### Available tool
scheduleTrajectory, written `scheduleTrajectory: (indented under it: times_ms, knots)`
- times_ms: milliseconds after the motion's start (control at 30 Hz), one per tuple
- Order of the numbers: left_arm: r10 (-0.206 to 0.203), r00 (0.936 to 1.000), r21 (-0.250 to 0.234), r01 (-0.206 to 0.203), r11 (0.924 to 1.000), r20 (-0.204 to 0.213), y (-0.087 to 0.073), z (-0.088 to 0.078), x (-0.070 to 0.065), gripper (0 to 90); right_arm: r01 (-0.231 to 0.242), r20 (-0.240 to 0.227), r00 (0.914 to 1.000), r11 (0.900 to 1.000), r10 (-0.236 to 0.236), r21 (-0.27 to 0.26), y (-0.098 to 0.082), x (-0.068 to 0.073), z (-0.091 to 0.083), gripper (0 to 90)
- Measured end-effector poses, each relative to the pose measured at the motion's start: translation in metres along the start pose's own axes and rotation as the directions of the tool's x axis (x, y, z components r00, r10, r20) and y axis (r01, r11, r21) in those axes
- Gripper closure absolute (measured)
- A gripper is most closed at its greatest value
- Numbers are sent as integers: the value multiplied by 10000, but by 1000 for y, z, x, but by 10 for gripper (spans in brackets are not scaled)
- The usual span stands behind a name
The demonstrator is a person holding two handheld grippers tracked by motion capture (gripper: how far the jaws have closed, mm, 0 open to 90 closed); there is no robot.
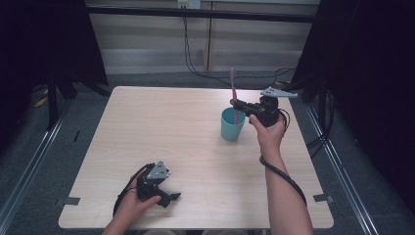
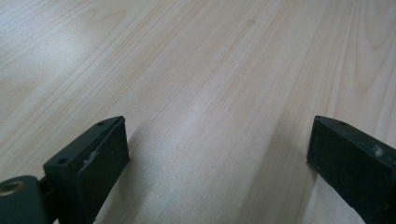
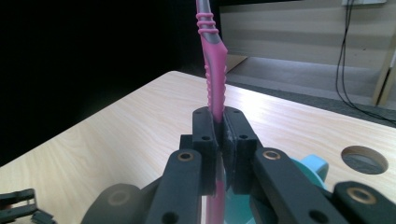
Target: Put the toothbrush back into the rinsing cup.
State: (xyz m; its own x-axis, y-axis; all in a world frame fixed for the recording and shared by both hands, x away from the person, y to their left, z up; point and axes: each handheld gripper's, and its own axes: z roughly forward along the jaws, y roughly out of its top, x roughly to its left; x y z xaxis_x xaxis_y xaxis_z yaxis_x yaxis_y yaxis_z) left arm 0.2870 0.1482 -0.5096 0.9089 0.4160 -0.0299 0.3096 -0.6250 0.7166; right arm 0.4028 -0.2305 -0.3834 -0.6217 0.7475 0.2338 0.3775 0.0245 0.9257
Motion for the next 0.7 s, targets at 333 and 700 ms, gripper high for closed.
scheduleTrajectory:
  times_ms: [333, 700]
  knots:
    - [-8, 10000, 1, 8, 10000, 8, 0, 0, 0, 53, -23, 156, 9999, 10000, 24, -63, -1, -3, 8, 845]
    - [-12, 10000, -27, 12, 10000, 9, 0, 0, 0, 53, -86, 345, 9994, 10000, 87, -20, -6, -9, 18, 845]
